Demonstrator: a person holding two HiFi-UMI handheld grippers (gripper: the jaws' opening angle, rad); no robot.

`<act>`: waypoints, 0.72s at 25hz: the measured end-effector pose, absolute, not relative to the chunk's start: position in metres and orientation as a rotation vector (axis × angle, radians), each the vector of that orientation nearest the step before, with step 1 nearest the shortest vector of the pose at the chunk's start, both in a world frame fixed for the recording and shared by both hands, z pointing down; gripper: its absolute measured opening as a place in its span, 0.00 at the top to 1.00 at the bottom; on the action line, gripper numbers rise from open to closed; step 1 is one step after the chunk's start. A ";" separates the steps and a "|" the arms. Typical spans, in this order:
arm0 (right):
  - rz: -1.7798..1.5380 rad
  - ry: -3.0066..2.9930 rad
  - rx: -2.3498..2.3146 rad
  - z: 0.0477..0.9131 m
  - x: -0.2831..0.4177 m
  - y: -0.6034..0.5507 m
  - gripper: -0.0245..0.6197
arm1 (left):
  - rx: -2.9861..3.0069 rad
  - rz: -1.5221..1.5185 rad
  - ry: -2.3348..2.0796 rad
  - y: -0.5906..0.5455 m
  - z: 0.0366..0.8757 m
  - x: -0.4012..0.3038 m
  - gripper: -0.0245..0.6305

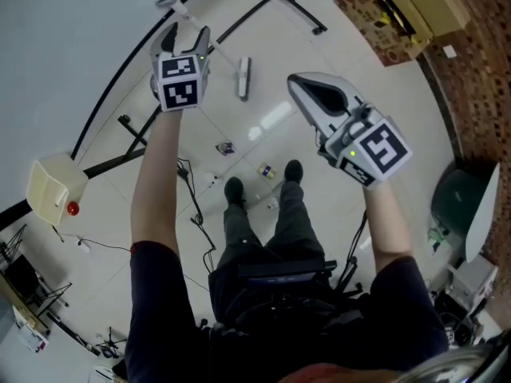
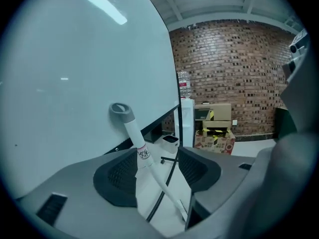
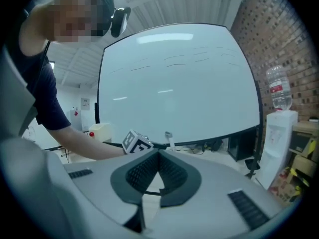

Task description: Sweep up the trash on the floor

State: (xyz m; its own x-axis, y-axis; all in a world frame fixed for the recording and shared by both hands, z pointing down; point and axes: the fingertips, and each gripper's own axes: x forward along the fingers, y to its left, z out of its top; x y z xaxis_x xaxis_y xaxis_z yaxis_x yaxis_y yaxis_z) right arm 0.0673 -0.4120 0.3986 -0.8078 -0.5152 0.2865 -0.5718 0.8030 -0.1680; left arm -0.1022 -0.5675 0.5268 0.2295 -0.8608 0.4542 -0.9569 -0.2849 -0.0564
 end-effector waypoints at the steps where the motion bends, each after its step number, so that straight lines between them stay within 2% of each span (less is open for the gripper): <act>1: 0.372 -2.756 0.858 0.405 0.070 -0.413 0.93 | 2.263 0.609 -1.727 -0.575 0.534 -0.103 0.57; 16: 0.417 -2.652 0.910 0.449 0.085 -0.390 0.93 | 2.348 0.614 -1.743 -0.632 0.561 -0.091 0.60; 17: 0.419 -2.652 0.914 0.449 0.087 -0.389 0.93 | 2.344 0.623 -1.766 -0.635 0.561 -0.092 0.64; 18: 0.422 -2.651 0.919 0.450 0.090 -0.387 0.93 | 2.333 0.623 -1.790 -0.637 0.561 -0.093 0.75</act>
